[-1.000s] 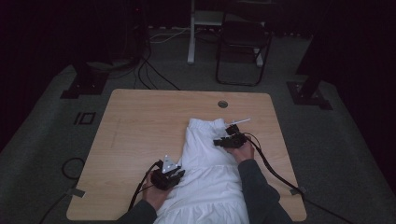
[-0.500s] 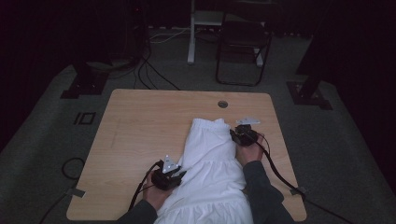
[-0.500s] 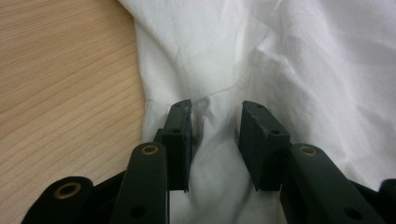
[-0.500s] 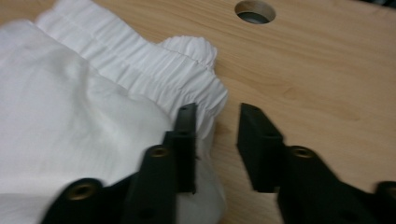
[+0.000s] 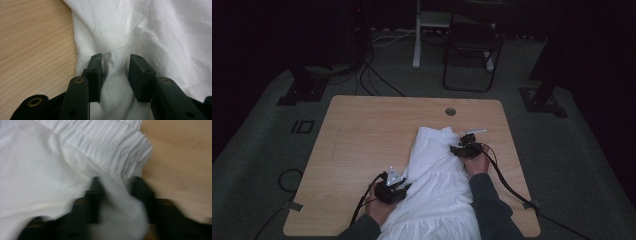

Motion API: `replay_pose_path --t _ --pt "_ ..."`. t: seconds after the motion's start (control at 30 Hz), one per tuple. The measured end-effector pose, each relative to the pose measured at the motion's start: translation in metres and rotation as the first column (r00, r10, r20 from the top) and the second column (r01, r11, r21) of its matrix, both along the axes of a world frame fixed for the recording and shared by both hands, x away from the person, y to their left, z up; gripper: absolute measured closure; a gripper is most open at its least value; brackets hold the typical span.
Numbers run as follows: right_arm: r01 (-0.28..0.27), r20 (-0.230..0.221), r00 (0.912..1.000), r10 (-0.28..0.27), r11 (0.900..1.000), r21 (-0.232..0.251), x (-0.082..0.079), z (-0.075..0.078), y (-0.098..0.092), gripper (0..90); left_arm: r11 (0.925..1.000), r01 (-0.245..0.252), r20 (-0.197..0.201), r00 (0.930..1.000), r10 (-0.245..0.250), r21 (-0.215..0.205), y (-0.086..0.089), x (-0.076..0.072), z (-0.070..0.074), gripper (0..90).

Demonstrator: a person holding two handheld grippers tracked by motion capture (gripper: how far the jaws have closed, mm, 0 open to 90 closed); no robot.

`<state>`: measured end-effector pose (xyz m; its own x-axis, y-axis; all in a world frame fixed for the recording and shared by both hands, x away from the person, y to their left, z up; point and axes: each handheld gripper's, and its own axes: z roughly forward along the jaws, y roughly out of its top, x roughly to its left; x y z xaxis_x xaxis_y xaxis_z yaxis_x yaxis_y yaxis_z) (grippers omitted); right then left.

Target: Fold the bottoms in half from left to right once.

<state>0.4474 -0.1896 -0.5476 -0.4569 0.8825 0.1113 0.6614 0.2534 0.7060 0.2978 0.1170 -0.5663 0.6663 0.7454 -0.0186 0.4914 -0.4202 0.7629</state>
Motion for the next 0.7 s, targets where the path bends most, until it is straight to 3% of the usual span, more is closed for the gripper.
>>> replay_pose_path --t 0.03,0.1,0.17,0.23,0.27,0.37,0.47,0.57,0.6,0.7 --pt "0.015 0.024 0.9996 -0.015 1.0 -0.015 0.0 0.003 0.0 79.2 1.0 0.0 0.0 1.0 0.0 0.001 0.0 0.0 0.0 63.5" --pt "0.018 0.092 0.9957 -0.015 0.999 -0.03 -0.002 0.012 0.003 83.9 1.0 0.0 0.002 1.0 0.0 0.006 0.0 0.0 0.0 63.4" --pt "0.004 0.179 0.9838 0.01 0.997 -0.081 -0.005 0.022 0.009 84.5 1.0 0.004 0.001 1.0 -0.004 0.003 0.0 0.0 0.0 62.2" --pt "-0.024 0.253 0.9661 0.052 0.993 -0.113 -0.005 0.028 0.016 84.1 1.0 0.001 -0.003 1.0 -0.001 -0.004 0.0 0.0 0.0 61.2" --pt "-0.036 0.259 0.9636 0.068 0.991 -0.127 -0.002 0.028 0.019 81.9 1.0 0.001 -0.004 1.0 -0.001 -0.005 0.0 0.0 0.0 60.9" --pt "-0.014 0.205 0.9778 0.045 0.989 -0.15 0.012 0.015 0.024 64.0 1.0 0.005 -0.002 1.0 -0.005 -0.001 0.0 0.0 0.0 59.4" --pt "-0.004 0.104 0.9944 0.018 0.991 -0.135 0.023 0.0 0.023 46.8 0.9997 0.008 -0.026 0.9996 -0.009 -0.025 0.002 0.002 0.001 57.2" --pt "0.007 0.083 0.9965 0.003 0.993 -0.118 0.025 -0.005 0.02 43.5 0.9991 0.005 -0.046 0.9989 -0.007 -0.043 0.005 0.008 0.006 52.9" --pt "0.01 0.075 0.9972 -0.002 0.994 -0.105 0.025 -0.006 0.018 42.7 0.9973 -0.012 -0.026 0.9996 0.011 -0.072 0.009 0.017 0.017 52.9" --pt "0.041 0.044 0.9983 -0.039 0.998 -0.047 0.028 -0.009 0.012 43.7 0.9956 -0.023 0.011 0.9996 0.024 -0.091 0.007 0.036 0.033 48.4"
